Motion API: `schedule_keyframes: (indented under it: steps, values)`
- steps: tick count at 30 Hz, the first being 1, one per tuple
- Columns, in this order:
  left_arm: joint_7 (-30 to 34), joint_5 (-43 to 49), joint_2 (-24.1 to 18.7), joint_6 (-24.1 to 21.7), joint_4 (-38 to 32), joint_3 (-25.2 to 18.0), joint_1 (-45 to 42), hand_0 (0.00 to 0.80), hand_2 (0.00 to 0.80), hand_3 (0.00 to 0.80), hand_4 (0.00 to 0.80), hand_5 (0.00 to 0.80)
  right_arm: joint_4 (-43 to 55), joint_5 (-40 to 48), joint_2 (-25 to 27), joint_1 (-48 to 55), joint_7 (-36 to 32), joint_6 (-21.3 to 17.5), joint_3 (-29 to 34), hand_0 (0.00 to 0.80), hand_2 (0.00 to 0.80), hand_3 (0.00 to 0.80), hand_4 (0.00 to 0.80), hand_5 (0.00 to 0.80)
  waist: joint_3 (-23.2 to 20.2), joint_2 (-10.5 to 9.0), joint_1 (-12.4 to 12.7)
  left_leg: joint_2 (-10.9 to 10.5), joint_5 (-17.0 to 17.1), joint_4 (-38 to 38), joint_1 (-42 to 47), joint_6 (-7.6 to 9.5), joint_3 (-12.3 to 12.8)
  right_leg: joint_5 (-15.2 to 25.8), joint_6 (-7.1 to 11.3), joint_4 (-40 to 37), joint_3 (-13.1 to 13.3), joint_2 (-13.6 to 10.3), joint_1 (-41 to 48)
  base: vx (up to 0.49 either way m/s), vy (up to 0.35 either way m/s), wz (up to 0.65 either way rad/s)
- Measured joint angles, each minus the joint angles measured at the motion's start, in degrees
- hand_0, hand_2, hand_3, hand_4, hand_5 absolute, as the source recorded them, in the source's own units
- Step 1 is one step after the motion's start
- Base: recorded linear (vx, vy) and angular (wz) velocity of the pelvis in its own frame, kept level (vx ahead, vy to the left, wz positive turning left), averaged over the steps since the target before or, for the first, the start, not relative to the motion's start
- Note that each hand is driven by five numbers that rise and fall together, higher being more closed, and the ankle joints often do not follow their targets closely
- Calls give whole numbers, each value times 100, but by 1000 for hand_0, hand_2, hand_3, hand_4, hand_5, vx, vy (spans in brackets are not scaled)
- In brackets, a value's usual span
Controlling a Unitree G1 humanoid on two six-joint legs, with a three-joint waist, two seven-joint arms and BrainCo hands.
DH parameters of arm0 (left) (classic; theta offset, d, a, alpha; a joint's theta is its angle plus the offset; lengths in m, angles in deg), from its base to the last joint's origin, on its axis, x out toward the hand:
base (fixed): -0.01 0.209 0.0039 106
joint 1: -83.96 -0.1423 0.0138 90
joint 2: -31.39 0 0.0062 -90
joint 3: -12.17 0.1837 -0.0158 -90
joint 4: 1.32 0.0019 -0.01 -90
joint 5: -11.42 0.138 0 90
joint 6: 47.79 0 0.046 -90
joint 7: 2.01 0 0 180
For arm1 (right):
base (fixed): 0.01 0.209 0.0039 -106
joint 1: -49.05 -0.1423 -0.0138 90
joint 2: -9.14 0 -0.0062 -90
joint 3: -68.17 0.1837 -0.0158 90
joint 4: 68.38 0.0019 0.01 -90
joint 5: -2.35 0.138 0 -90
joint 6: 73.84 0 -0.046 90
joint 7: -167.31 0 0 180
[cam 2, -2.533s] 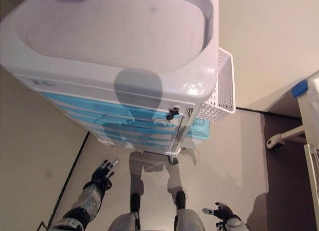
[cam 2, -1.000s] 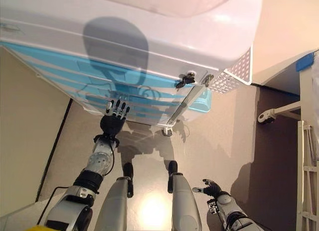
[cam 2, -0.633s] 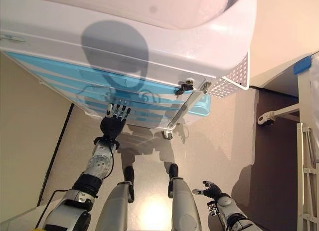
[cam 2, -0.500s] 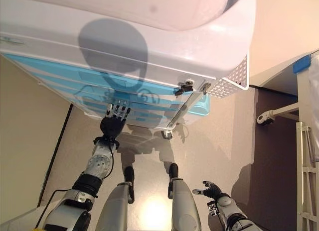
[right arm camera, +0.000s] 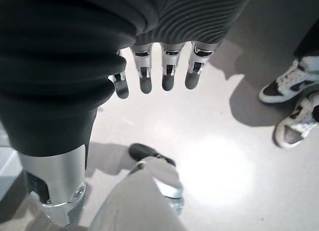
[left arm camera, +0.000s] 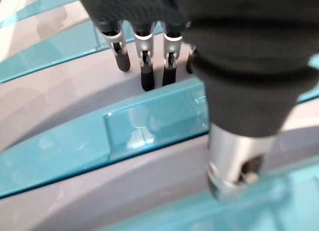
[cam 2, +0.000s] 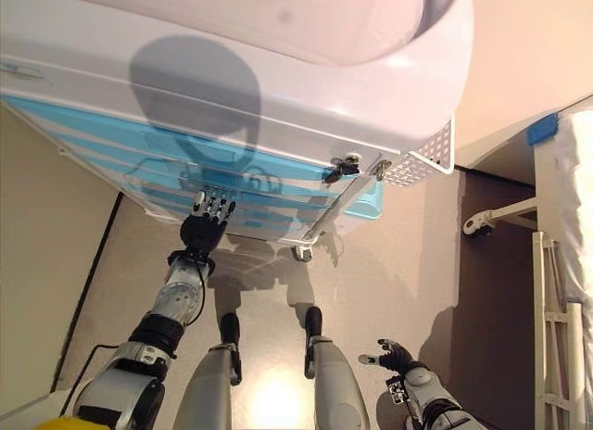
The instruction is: Open the drawer and pick up the medicine
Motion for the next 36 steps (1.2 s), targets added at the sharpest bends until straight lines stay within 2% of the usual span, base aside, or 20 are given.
schedule_keyframes:
  steps: [1,5,19,25,32,34,36]
  values:
    - [0,16,-18,1,3,2,2,800,800,800,800,800,0,0,-3,0,0,0,-4,0,0,0,0,0,2,-13,-9,-2,6,6,-7,9,6,12,4,-17,5,-2,0,3,23,-4]
    - [39,103,-35,31,107,-3,286,800,800,800,800,800,-35,0,-15,-1,-9,-2,-5,0,0,0,0,0,11,-45,-21,-22,6,30,-20,16,1,25,17,-36,12,-14,3,0,8,0]
    - [278,152,-19,5,104,4,288,800,800,800,800,800,-30,-2,-19,1,-98,-14,-6,0,0,0,0,0,47,-85,0,-23,10,-4,-57,21,-4,73,24,-166,2,-10,6,-3,-1,0]
    - [280,175,-21,-1,-28,-3,318,800,800,800,800,800,-6,-6,-19,-34,-98,-25,-14,0,0,0,0,0,316,-69,53,-39,12,47,26,23,-58,54,24,-57,-21,-22,85,-53,-33,2]
    - [264,191,165,17,-76,9,192,800,800,800,800,800,86,-9,-13,-137,-93,-31,-63,0,0,0,0,0,538,-27,232,-64,1,295,55,-52,-343,-343,-64,639,-196,-55,61,-66,-120,21]
    - [208,190,325,18,-82,36,111,800,800,800,800,800,82,-10,-3,-132,-83,-31,-54,0,0,0,0,0,605,17,342,-91,-8,416,73,-118,-528,-515,-114,927,-309,-60,93,-55,-108,42]
    - [183,191,345,29,-97,53,43,800,800,800,800,800,127,-10,-10,-135,-47,-31,-58,0,0,0,0,0,709,22,342,-125,-2,476,138,-179,-682,-719,-174,1174,-422,-104,156,-54,-83,49]
